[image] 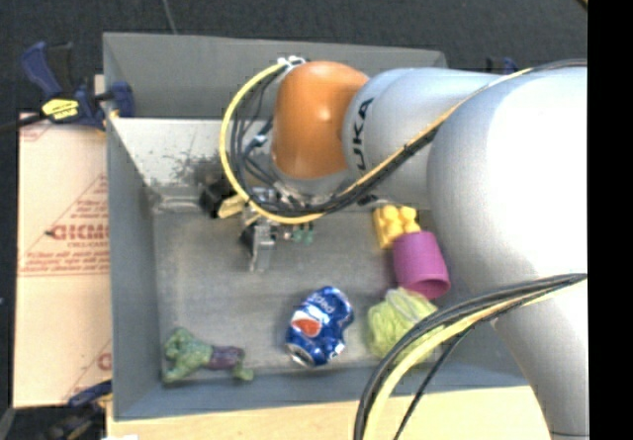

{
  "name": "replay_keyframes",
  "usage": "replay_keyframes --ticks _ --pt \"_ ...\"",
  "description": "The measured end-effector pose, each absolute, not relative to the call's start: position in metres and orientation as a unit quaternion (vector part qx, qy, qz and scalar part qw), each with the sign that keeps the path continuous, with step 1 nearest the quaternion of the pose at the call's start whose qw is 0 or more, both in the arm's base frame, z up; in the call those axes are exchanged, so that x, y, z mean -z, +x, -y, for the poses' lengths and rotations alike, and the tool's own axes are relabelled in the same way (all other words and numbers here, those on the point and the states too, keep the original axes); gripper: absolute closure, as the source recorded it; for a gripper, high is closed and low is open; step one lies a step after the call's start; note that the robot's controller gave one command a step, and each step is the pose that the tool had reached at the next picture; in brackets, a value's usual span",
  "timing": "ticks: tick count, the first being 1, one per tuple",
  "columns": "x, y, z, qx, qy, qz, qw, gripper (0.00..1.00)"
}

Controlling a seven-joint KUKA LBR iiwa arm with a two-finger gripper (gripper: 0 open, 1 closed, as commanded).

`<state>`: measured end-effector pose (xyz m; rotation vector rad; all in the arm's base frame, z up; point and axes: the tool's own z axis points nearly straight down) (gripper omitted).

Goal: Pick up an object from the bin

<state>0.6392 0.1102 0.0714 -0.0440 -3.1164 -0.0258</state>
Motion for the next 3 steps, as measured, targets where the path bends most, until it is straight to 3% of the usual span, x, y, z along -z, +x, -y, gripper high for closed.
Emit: replay_keyframes --ticks 1,3 --pt "-0.071 0.639 -0.11 0.008 -0.014 1.0 0.012 1.0" --pt "-0.104 0.639 -0.109 0.009 -0.015 1.0 0.012 1.0"
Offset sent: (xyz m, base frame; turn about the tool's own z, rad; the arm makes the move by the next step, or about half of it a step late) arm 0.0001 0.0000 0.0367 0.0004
